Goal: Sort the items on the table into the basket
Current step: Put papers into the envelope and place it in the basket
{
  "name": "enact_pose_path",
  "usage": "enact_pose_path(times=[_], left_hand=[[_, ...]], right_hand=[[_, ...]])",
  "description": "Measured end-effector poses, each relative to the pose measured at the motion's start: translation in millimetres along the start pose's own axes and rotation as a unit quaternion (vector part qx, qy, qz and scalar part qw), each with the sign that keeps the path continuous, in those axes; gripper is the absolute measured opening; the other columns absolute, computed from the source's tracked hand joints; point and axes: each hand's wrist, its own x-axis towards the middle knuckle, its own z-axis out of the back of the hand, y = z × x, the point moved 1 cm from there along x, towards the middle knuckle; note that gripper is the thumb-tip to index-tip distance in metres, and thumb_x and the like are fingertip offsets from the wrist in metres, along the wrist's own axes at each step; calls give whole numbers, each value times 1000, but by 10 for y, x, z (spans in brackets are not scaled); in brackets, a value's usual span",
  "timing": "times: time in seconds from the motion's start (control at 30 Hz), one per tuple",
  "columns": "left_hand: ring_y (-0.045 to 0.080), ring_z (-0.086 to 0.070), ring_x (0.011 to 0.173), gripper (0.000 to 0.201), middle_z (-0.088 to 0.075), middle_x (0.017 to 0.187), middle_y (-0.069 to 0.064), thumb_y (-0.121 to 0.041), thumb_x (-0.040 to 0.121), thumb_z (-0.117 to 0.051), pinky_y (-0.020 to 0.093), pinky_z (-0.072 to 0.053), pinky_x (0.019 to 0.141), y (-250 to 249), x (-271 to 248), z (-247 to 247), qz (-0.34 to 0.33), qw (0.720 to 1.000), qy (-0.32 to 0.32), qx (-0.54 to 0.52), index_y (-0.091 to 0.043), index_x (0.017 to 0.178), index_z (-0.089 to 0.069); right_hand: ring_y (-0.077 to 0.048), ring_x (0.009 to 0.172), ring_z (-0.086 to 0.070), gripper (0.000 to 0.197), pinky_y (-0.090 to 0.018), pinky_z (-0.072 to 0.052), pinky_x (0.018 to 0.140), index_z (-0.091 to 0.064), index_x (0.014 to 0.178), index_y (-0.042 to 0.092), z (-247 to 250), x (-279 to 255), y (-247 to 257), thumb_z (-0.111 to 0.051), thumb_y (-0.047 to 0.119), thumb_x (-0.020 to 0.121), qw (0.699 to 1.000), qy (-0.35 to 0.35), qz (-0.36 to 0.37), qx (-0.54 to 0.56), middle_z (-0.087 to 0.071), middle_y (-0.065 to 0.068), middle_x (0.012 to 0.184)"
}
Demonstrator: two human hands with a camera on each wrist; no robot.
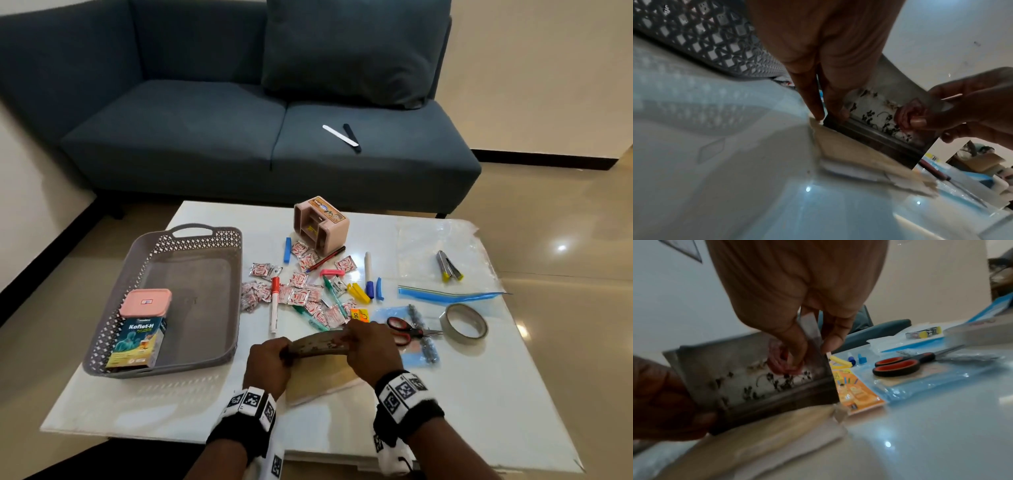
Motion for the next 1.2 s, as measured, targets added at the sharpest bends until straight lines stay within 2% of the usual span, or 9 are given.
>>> enact_pose_path(times=[0.23, 0.33, 0.43, 0.57, 0.67, 0.77, 0.93, 1.1, 1.2], left_hand=[[14, -70, 76, 30, -75, 77, -3, 5, 71, -76, 25, -54, 76, -58, 77, 72, 22, 997, -18, -68, -22, 84, -78], [16, -70, 76, 46, -75, 78, -4, 13, 68, -62, 26, -55, 72, -124, 106, 34, -5, 999, -11, -39, -27, 84, -77], [24, -67, 75, 46, -73, 77, 2, 11, 70, -52, 20, -42, 63, -245, 100, -1, -29, 998, 36, 40, -25, 86, -74], [26, -67, 78, 44, -73, 82, 6, 10, 72, -54, 22, -43, 65, -409, 131, 54, -56, 996, 40, 48, -22, 95, -73], [17, -66, 88, 57, -71, 105, -1, 0, 76, -72, 27, -52, 76, -390, 163, 55, -54, 998, 29, 9, -29, 123, -56], [20, -52, 120, 83, -53, 134, 1, -28, 75, -81, 33, -45, 100, -335, 124, -3, -41, 994, 88, 54, -26, 143, -34], [22, -33, 138, 88, -35, 150, 6, -48, 84, -68, 31, -29, 112, -371, 5, -229, -86, 951, 196, 221, -17, 151, -19], [26, -46, 123, 98, -44, 135, 6, -57, 68, -77, 39, -39, 99, -488, 61, -344, -36, 917, 194, 346, -15, 142, -28], [22, -54, 119, 63, -57, 128, 3, -50, 77, -73, 31, -40, 96, -396, 138, -328, 30, 944, 211, 254, -19, 128, -51]], right_hand=[[-24, 90, -58, 29, -32, -46, 70, -67, 92, 24, 149, 113, 88, -54, 9, 71, 998, 44, 41, -37, -67, -1, 88], [-23, 98, -57, 31, -31, -44, 75, -66, 99, 25, 186, 108, 174, -56, 9, 75, 986, 90, 36, -135, -65, -1, 97], [-28, 103, -58, 27, -39, -39, 90, -61, 104, 23, 160, 105, 287, -58, 14, 79, 945, 153, 54, -284, -65, -5, 102], [-26, 97, -60, 26, -45, -32, 95, -61, 101, 27, 130, 117, 399, -59, 20, 76, 931, 176, 95, -306, -67, -2, 95], [-26, 84, -66, 9, -33, -47, 75, -63, 83, 22, 341, 187, 298, -56, 26, 79, 977, 99, 45, -182, -67, -3, 82], [-31, 69, -63, 25, -29, -42, 59, -56, 65, 15, 629, 212, -2, -58, 30, 84, 993, -47, -103, -16, -59, -8, 63], [-23, 55, -60, 15, -33, -54, 58, -63, 72, 9, 832, 52, -249, -71, 16, 82, 859, -119, -305, 394, -64, -9, 64], [-19, 56, -62, 13, -32, -55, 59, -64, 75, 1, 836, -8, -261, -74, 9, 81, 810, -159, -328, 460, -64, -8, 65], [-22, 62, -62, 11, -36, -54, 67, -65, 73, 5, 845, -56, -197, -69, -5, 77, 776, -190, -344, 493, -66, -8, 69]])
